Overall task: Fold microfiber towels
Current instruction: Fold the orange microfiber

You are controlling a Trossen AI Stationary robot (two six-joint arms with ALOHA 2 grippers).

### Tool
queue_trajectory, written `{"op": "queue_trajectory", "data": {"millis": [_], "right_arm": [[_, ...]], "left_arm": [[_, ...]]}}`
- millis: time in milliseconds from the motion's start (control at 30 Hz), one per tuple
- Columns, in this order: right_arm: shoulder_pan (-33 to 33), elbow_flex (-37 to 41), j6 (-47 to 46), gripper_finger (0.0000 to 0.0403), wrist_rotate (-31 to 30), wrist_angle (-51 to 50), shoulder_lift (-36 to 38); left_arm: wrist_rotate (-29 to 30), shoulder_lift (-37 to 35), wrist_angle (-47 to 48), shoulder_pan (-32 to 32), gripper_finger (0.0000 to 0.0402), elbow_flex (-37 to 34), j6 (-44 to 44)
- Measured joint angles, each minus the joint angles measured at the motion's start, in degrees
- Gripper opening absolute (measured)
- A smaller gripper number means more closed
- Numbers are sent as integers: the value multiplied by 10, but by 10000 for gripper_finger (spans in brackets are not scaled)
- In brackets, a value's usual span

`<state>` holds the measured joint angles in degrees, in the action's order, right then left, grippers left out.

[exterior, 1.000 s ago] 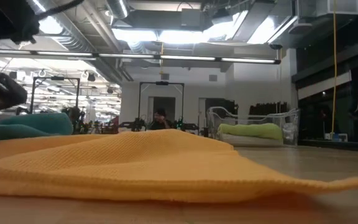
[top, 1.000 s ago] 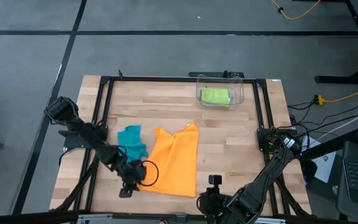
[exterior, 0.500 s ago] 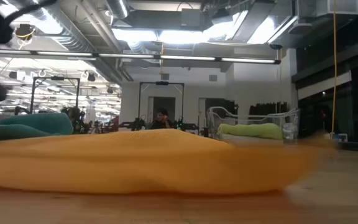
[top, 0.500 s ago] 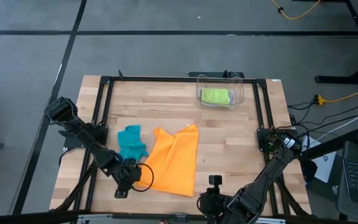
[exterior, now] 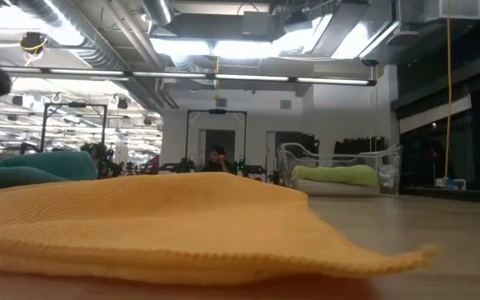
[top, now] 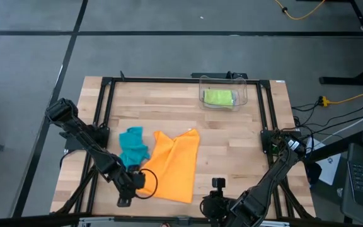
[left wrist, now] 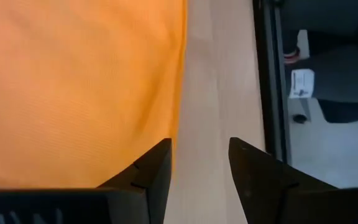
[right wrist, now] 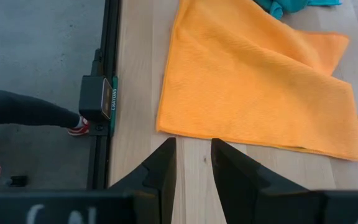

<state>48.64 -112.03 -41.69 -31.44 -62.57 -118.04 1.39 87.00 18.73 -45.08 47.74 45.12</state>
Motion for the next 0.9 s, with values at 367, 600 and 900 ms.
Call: {"op": "queue_trajectory", "data": {"millis": [367,600,900], "right_arm": [[0,0,-1,103,0,0,0],[0,0,-1,103,0,0,0],[0,0,0,103,-10,0,0]], "left_arm": [[36,0,15,-10,153,-15,-29],[52,4,-2,-45,153,-15,-66],[75,82,-1,-58,153,-5,-68]]}}
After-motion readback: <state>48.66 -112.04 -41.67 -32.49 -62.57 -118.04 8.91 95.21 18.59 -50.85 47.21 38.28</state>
